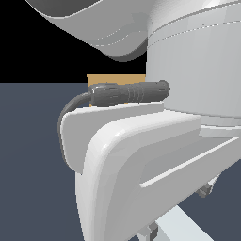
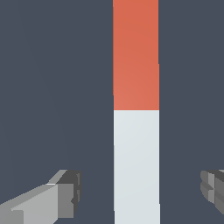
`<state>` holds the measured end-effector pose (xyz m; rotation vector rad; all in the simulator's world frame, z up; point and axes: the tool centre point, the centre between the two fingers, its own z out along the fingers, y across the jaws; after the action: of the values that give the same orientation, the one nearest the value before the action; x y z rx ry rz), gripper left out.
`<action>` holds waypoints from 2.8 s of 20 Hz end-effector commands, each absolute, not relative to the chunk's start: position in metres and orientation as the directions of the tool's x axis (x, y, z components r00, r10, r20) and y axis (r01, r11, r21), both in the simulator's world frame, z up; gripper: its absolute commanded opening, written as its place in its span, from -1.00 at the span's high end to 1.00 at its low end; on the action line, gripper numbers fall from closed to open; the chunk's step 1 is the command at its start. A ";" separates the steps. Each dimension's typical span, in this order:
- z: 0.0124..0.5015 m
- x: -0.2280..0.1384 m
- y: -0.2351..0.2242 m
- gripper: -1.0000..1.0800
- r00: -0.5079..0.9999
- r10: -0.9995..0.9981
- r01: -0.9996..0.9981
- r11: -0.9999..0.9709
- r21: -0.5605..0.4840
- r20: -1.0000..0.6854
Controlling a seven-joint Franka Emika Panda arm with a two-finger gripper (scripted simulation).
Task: Insert the peg into the horizontal hole in a box.
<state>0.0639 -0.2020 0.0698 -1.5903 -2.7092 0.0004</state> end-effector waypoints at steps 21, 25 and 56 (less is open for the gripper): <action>0.020 0.066 -0.203 1.00 -0.493 0.870 0.870 0.493 0.000 0.000; 0.020 0.066 -0.203 1.00 -0.493 0.870 0.870 0.493 0.000 0.000; 0.058 -0.016 -0.127 1.00 -0.212 0.977 0.977 0.212 0.000 0.001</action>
<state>-0.0100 -0.1360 0.0519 -1.9324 -2.4721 0.0025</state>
